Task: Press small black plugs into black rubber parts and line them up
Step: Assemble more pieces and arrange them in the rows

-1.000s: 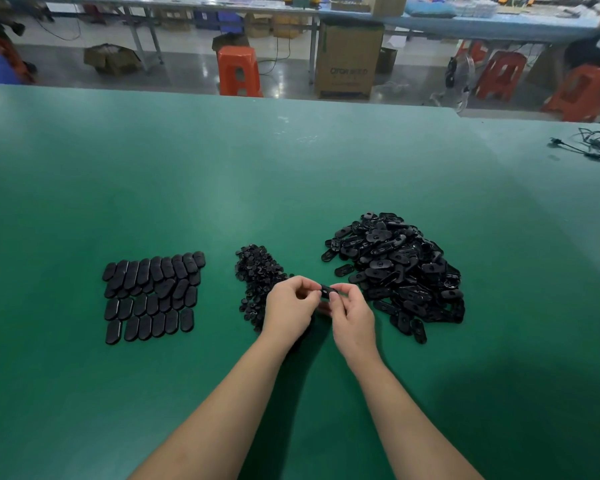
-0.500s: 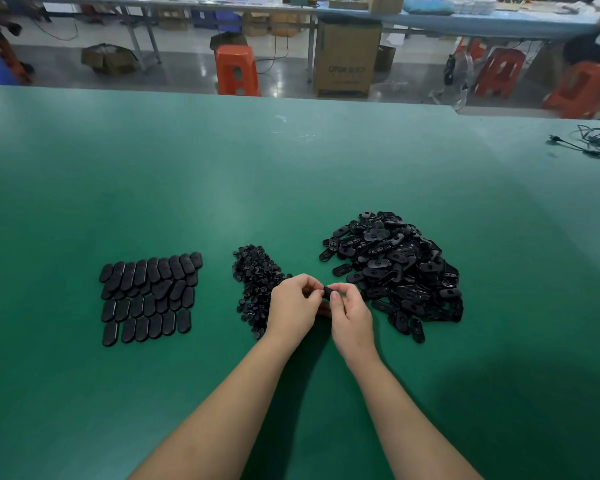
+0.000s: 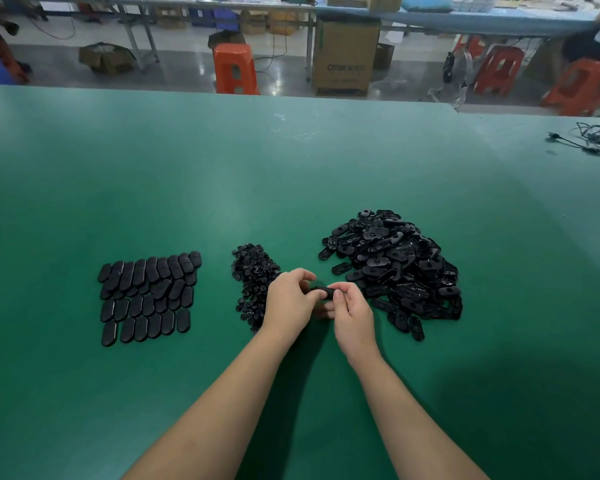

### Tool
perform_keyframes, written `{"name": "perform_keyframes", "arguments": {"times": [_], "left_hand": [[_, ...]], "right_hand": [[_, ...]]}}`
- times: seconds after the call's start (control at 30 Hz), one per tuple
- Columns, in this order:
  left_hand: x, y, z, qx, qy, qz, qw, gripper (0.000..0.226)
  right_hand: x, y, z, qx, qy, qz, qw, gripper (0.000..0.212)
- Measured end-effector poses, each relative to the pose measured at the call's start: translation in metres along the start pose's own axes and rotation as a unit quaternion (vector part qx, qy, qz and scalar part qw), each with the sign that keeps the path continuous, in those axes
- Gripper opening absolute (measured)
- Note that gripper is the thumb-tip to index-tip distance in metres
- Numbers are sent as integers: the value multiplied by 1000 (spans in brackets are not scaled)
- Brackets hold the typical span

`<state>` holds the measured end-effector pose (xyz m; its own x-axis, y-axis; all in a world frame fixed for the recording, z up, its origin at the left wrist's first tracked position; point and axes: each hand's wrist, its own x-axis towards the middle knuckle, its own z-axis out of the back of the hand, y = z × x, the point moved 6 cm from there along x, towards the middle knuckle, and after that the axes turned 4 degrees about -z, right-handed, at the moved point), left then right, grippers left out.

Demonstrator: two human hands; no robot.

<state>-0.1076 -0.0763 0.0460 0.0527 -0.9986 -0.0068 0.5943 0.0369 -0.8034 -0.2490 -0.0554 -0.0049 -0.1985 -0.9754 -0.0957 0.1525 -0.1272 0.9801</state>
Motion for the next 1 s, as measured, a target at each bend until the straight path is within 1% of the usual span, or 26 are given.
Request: {"name": "perform_keyframes", "arguments": {"times": [0.07, 0.17, 0.27, 0.4, 0.77, 1.0], "left_hand": [[2, 2, 0, -15, 26, 12, 999, 12], [3, 4, -1, -52, 50, 28, 997, 12], [2, 3, -2, -75, 50, 30, 995, 10], [1, 3, -5, -91, 49, 32, 994, 4], [-2, 4, -9, -98, 47, 36, 993, 6], [-5, 2, -10, -63, 38, 41, 996, 4]], "right_hand": [[0, 0, 0, 16, -1, -5, 1000, 21], [1, 0, -1, 7, -4, -2, 1000, 17], [0, 1, -1, -14, 0, 7, 1000, 18], [-1, 2, -1, -6, -3, 11, 1000, 21], [-1, 2, 0, -32, -6, 11, 999, 21], [0, 1, 0, -46, 3, 4, 999, 19]]}}
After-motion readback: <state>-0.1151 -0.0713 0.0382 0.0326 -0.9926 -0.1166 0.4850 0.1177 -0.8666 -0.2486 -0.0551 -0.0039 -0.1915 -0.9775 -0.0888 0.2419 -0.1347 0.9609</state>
